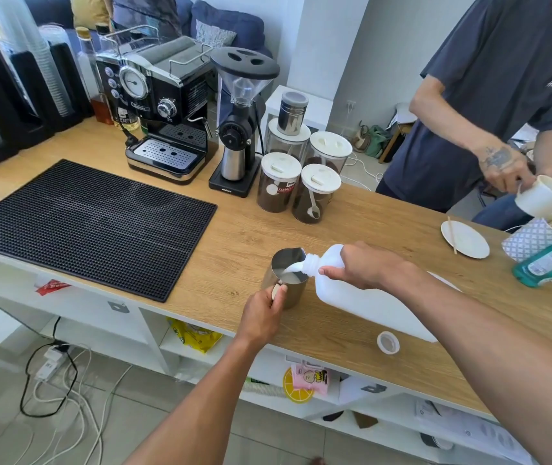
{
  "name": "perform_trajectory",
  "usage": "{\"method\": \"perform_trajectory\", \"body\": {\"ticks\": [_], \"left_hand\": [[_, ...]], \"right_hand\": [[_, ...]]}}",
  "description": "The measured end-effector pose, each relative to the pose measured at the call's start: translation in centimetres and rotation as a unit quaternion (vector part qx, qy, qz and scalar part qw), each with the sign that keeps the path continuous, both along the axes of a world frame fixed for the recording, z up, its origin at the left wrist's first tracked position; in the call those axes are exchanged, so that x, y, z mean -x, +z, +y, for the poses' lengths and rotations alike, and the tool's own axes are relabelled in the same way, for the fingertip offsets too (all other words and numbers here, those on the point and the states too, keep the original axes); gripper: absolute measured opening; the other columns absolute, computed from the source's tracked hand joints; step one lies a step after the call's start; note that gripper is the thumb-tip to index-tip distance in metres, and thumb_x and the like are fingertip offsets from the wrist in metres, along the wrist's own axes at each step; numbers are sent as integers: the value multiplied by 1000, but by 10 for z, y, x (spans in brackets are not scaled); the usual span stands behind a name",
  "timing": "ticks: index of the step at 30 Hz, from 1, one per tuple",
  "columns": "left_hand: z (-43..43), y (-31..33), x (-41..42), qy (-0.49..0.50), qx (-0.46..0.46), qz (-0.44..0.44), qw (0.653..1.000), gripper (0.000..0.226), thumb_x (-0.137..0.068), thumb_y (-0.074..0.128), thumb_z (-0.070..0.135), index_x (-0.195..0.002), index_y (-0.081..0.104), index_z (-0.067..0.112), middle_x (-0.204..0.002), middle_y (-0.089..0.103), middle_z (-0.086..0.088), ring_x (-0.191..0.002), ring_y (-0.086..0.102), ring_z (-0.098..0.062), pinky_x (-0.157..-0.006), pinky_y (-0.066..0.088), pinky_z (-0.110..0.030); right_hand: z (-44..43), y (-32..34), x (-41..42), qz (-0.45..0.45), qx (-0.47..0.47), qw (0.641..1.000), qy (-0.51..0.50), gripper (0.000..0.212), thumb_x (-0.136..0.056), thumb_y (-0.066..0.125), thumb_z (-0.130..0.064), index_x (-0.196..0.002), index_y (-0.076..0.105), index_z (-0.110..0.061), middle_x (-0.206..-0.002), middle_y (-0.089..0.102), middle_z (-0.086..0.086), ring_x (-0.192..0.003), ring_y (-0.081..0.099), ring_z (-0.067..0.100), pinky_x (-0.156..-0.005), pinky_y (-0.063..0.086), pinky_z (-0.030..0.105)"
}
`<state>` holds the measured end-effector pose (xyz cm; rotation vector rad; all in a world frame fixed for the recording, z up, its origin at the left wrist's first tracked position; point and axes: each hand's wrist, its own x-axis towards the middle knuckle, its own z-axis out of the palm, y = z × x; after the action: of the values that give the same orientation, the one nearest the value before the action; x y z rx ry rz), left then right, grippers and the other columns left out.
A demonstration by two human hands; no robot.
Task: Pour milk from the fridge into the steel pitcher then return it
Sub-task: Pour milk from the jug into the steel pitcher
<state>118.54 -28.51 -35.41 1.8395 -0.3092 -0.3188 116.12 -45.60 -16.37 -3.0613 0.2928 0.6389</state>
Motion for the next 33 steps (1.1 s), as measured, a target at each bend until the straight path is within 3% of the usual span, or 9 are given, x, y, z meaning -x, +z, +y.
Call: {"method": "perform_trajectory", "body": {"ticks": [8,12,21,25,33], "left_hand": [[0,-5,-2,-1,9,3,1000,51,-100,42,49,-72,49,6,-63,42,6,-59,35,-12,-57,29,-33],[0,-3,-1,-1,3,0,1000,45,-102,43,44,-67,44,15,-62,40,6,-59,33,-12,-57,28,-33],[-1,-7,-2,-1,2,-3,1000,52,-100,41,49,-73,49,6,-62,41,6,-58,34,-12,-56,28,-33],[-1,-6,-1,-1,2,-9,1000,47,-102,43,44,-66,41,15,-61,38,6,-58,31,-12,-56,26,-33],[-1,-5,0,1,-3,-18,1000,44,-103,44,41,-65,39,19,-61,37,6,-58,31,-11,-56,25,-32]], "right_hand": [[2,2,1,-2,-3,1000,-1,44,-96,45,-54,-62,38,-28,-65,45,-6,-55,40,9,-50,30,26],[2,2,1,-1,-3,1000,-1,43,-96,45,-54,-63,39,-27,-66,46,-6,-56,40,9,-51,31,26],[-1,-3,1,-8,-2,1000,-5,44,-95,45,-57,-65,44,-24,-69,49,-5,-60,46,11,-56,37,29],[-2,-3,0,-6,-3,1000,-6,45,-94,45,-57,-70,50,-20,-71,51,-4,-62,48,13,-59,39,31],[-1,-2,1,-3,1,1000,-9,47,-96,44,-56,-65,45,-20,-68,47,-4,-59,44,11,-53,34,28]]}}
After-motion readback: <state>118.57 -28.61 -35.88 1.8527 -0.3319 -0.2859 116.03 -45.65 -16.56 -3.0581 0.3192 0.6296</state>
